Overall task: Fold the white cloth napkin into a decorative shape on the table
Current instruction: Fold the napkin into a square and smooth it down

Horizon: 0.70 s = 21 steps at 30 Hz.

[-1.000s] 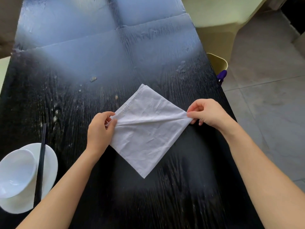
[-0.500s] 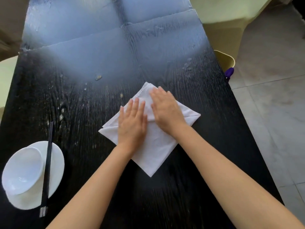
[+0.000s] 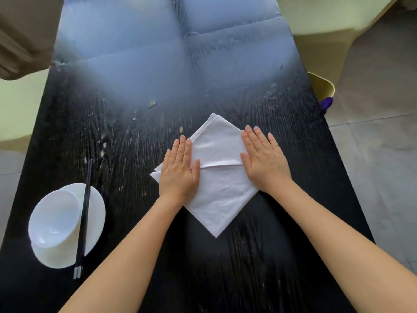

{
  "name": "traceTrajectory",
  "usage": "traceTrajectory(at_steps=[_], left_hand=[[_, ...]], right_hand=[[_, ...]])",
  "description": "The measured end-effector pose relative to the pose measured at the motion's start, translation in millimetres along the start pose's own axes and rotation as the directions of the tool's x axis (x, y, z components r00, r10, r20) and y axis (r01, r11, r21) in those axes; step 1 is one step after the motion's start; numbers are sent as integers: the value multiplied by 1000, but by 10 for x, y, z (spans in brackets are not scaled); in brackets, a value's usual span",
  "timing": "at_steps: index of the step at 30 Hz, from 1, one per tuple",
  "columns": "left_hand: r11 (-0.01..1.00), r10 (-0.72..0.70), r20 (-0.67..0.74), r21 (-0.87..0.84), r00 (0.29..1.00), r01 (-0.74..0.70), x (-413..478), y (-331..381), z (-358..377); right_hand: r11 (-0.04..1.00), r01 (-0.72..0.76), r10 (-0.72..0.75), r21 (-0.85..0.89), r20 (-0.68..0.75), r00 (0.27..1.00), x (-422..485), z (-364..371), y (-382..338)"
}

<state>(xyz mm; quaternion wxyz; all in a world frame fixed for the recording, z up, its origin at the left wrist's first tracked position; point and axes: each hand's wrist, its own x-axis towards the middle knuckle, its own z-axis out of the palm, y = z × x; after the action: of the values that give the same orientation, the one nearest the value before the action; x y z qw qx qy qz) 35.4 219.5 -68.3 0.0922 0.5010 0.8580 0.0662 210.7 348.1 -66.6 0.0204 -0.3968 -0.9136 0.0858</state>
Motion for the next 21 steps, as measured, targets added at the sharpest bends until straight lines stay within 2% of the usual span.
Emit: traceTrajectory(at_steps=[6,11,13,15,17,18,21], left_hand=[[989,123,28,79,992,-125,142,-178,-80],[934,296,113,175,948,-313,416,-419,-182],[956,218,84,184,972,-230,540,-498,-267],[992,28,-62,121,998,-20,536,-516,-371],[988,-155,-229,-31,961,152,325,-412,-432],[978,-205,-264,-90,942,188,135,-297,-429],[968,-220,-178,-165,959,191,-479,95,-198]], right_hand=[[996,-84,84,-13,17,996,-135,-4,-76],[956,-292,292,19,-42,955,-544,74,-502],[937,-346,348,49,-35,937,-692,94,-707],[919,-383,387,95,-28,922,-800,86,-846],[900,-397,407,179,-21,913,-840,42,-894],[894,-383,398,230,-17,917,-823,7,-897],[926,-206,259,316,-137,956,-619,-75,-931]])
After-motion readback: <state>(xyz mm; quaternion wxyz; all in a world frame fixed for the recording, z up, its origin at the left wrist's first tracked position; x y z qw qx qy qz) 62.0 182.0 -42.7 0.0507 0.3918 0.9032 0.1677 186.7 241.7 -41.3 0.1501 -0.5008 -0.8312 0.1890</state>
